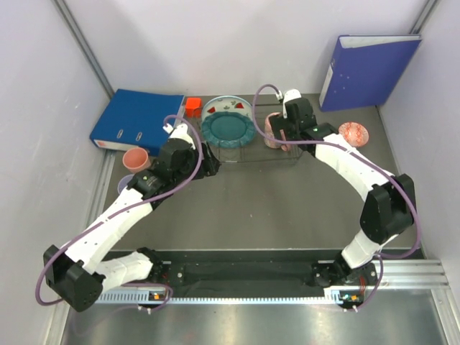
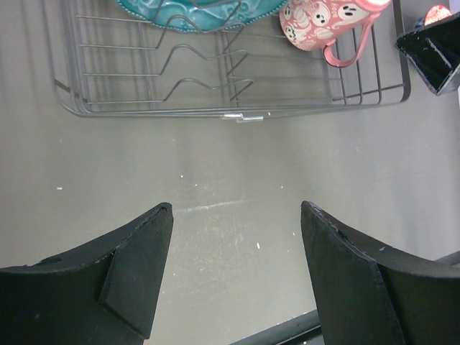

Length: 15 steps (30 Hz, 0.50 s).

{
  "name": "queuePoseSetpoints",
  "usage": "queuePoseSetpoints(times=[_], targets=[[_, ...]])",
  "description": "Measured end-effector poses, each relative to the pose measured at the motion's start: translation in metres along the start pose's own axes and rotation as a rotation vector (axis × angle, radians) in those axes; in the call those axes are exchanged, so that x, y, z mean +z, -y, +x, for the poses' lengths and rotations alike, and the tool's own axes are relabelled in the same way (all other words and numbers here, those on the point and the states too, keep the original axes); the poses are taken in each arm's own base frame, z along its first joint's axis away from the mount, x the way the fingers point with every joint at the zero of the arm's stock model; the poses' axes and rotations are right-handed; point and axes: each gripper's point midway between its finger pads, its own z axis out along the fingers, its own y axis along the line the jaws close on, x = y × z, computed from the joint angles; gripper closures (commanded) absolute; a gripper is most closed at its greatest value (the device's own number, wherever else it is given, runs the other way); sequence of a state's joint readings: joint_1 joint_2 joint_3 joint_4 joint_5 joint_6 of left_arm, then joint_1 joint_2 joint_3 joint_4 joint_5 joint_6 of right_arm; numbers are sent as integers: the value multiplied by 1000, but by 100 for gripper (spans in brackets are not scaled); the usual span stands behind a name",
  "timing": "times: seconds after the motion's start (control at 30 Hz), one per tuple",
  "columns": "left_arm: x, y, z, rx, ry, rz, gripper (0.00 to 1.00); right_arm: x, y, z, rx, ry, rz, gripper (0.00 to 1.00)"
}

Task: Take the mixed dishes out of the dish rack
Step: Pick up the cup from the dish rack.

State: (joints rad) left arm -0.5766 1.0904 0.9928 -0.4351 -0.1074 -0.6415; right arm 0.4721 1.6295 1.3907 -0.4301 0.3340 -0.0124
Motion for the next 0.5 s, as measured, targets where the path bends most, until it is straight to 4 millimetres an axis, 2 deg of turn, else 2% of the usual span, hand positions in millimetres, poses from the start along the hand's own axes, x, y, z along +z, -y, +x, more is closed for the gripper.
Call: queuePoseSetpoints(times=[0.17,0.3,0.43,0.5], targets=[[4,3,1,6,6,27,23,4,2,-1,-34,6,-47,18],[7,3,4,10,12,41,23,8,-6,-2,-47,29,-98,24],[10,1,10,13,-1,45,23,14,-15,9,-62,12,-136,41],[10,1,11,14,-5,47,23,21,-19,12,-65,5,-146,41]])
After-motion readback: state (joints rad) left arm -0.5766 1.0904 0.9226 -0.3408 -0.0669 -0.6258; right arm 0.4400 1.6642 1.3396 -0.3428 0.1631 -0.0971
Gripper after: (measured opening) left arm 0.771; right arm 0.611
